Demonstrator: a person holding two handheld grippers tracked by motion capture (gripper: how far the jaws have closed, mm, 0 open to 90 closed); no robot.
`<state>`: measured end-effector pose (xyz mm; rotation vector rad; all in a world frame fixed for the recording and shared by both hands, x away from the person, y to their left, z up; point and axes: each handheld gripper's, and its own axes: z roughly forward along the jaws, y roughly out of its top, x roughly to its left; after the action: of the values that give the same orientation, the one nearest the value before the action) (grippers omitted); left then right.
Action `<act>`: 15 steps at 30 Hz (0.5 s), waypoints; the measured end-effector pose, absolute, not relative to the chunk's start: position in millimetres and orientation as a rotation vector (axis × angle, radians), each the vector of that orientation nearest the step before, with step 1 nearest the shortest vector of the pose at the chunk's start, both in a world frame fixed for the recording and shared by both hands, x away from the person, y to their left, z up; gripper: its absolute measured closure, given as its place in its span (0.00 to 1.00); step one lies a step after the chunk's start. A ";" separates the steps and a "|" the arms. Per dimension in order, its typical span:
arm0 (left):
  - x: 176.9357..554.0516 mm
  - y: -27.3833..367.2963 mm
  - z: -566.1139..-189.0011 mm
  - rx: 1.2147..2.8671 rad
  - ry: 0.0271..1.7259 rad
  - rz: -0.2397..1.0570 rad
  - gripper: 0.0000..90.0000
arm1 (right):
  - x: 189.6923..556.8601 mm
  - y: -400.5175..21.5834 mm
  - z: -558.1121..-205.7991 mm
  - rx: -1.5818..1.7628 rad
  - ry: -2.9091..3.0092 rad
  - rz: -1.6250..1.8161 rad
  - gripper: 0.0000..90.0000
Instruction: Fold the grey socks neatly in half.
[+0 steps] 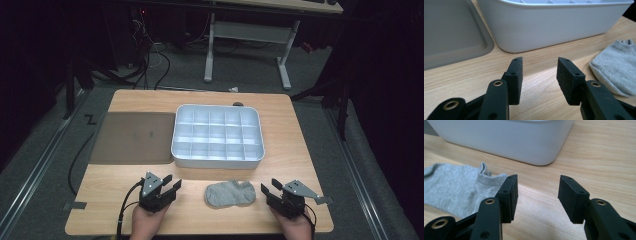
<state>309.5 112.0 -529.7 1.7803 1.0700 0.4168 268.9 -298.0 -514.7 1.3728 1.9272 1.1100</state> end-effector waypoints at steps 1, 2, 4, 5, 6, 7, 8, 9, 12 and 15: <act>309.5 112.0 -529.7 1.780 1.070 0.417 0.63 | 268.8 -297.1 -514.9 1.365 1.935 1.098 0.56; 309.4 110.6 -529.5 1.781 1.069 0.414 0.63 | 268.7 -296.4 -515.5 1.357 1.938 1.103 0.55; 309.4 109.5 -529.5 1.787 1.063 0.413 0.62 | 268.7 -296.1 -515.8 1.353 1.940 1.112 0.55; 309.2 108.7 -529.4 1.792 1.061 0.412 0.62 | 268.7 -296.0 -516.1 1.354 1.941 1.122 0.55; 308.7 107.6 -529.2 1.798 1.057 0.407 0.62 | 268.1 -295.7 -516.2 1.352 1.946 1.138 0.53; 308.0 106.8 -529.2 1.801 1.055 0.409 0.62 | 267.6 -295.7 -516.1 1.349 1.941 1.142 0.54; 307.4 106.2 -529.0 1.807 1.049 0.412 0.62 | 267.0 -295.9 -515.9 1.342 1.937 1.148 0.54; 307.4 106.2 -529.0 1.807 1.049 0.412 0.62 | 266.5 -295.7 -515.5 1.343 1.932 1.160 0.55; 305.8 103.6 -529.1 1.837 1.033 0.405 0.62 | 266.1 -295.8 -514.9 1.326 1.925 1.176 0.58; 304.7 100.1 -528.7 1.860 1.009 0.411 0.60 | 266.7 -295.9 -515.2 1.331 1.919 1.166 0.62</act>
<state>304.7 100.1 -528.7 1.8602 1.0086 0.4109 266.7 -295.9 -515.2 1.3314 1.9190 1.1656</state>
